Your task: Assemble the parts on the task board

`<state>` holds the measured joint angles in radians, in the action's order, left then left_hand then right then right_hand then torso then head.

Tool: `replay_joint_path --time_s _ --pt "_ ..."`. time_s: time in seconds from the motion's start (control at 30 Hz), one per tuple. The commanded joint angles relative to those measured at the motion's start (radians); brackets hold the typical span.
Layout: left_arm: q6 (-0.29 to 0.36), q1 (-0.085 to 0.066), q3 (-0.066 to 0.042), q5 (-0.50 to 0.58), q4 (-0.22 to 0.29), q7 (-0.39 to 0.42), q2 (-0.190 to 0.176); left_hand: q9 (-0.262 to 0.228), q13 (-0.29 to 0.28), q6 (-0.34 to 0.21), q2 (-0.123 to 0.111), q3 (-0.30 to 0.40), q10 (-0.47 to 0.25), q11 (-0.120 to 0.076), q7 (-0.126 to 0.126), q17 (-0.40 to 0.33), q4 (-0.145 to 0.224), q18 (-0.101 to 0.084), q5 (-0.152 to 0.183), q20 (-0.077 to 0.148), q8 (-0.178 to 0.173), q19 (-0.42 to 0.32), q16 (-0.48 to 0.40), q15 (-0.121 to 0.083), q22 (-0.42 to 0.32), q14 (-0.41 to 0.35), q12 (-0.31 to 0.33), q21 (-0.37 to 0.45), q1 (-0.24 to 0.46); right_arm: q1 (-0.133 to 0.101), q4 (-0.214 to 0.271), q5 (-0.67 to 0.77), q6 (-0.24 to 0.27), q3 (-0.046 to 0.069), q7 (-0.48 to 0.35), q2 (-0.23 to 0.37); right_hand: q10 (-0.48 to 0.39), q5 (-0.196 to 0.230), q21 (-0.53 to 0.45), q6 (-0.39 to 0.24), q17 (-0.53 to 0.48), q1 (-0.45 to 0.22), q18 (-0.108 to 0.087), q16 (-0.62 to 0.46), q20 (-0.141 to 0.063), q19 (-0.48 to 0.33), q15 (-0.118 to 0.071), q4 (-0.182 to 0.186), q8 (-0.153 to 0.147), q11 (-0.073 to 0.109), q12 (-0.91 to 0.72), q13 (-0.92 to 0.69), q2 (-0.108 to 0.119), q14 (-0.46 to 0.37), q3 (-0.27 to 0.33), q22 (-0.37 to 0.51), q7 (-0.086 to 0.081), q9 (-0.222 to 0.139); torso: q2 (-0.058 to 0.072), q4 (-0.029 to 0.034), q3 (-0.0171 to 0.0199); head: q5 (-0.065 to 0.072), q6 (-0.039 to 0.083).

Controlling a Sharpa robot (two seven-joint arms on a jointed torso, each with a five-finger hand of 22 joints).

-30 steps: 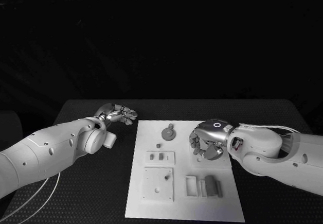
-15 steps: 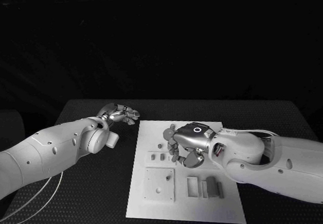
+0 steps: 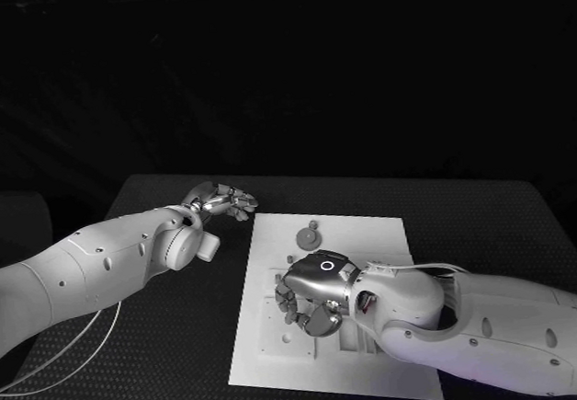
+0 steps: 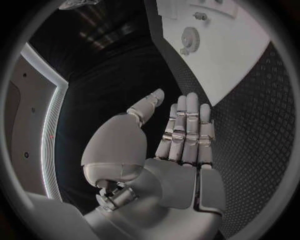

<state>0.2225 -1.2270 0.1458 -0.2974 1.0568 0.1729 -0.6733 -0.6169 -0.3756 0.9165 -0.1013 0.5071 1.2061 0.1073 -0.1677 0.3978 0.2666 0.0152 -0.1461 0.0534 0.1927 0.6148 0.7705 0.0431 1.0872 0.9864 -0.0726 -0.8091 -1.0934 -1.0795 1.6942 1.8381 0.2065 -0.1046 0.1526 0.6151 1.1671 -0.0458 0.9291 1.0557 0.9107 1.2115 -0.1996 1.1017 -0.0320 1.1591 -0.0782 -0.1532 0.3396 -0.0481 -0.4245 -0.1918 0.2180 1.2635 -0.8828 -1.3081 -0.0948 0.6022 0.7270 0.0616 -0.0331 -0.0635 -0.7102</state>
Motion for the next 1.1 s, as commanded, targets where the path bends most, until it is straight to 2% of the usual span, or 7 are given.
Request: replay_joint_path --time_s 0.03,0.17,0.33,1.1 --pt "-0.001 0.000 -0.001 -0.002 0.005 0.008 0.002 0.002 0.001 -0.008 -0.001 -0.003 -0.006 -0.002 0.002 0.001 -0.002 -0.002 0.001 0.002 0.007 0.006 -0.005 0.000 0.001 0.008 0.003 0.004 0.006 0.014 -0.017 0.032 0.004 -0.006 -0.012 -0.021 0.062 -0.002 0.004 0.006 -0.002 0.009 -0.062 -0.005 -0.002 0.007 -0.006 0.004 0.003 0.022 -0.002 -0.015 0.001 0.002 -0.002 -0.011 -0.001 0.003 0.000 0.0002 0.0015 -0.006 -0.003" --pt "0.001 0.000 -0.001 -0.002 0.005 0.007 0.003 0.002 0.001 -0.008 -0.001 -0.003 -0.006 -0.002 0.002 0.002 -0.002 -0.002 0.001 0.002 0.007 0.006 -0.005 0.000 0.001 0.008 0.003 0.004 0.007 0.036 -0.037 0.038 0.004 -0.016 -0.014 -0.044 0.062 -0.002 0.004 0.006 -0.002 0.010 -0.062 -0.005 -0.002 0.007 -0.006 0.003 0.003 0.022 -0.002 -0.015 0.001 0.002 -0.002 -0.010 -0.001 0.003 0.001 -0.0004 0.0011 -0.008 -0.007" --pt "-0.001 0.000 -0.001 -0.002 0.007 0.007 0.004 0.002 0.001 -0.008 -0.001 -0.004 -0.006 -0.002 0.002 0.002 -0.002 -0.002 0.001 0.002 0.007 0.006 -0.005 0.000 0.001 0.008 0.003 0.005 0.007 0.056 -0.055 0.045 0.001 -0.018 -0.015 -0.057 0.063 -0.002 0.004 0.006 -0.002 0.010 -0.062 -0.005 -0.002 0.007 -0.007 0.003 0.003 0.023 -0.002 -0.015 0.002 0.003 -0.003 -0.010 -0.001 0.003 0.000 0.0003 0.0007 -0.009 -0.010" --pt "-0.006 0.000 -0.001 -0.002 0.006 0.006 0.001 0.002 0.001 -0.008 -0.001 -0.003 -0.006 -0.002 0.002 0.004 -0.003 -0.003 0.001 0.002 0.008 0.006 -0.006 0.000 0.002 0.008 0.003 0.006 0.007 0.072 -0.094 0.041 0.004 -0.019 -0.022 -0.076 0.062 -0.002 0.004 0.006 -0.003 0.011 -0.062 -0.007 -0.002 0.008 -0.007 0.003 0.002 0.022 -0.001 -0.015 0.003 0.004 -0.006 -0.010 -0.001 0.005 0.000 0.0004 0.0004 -0.011 -0.015"
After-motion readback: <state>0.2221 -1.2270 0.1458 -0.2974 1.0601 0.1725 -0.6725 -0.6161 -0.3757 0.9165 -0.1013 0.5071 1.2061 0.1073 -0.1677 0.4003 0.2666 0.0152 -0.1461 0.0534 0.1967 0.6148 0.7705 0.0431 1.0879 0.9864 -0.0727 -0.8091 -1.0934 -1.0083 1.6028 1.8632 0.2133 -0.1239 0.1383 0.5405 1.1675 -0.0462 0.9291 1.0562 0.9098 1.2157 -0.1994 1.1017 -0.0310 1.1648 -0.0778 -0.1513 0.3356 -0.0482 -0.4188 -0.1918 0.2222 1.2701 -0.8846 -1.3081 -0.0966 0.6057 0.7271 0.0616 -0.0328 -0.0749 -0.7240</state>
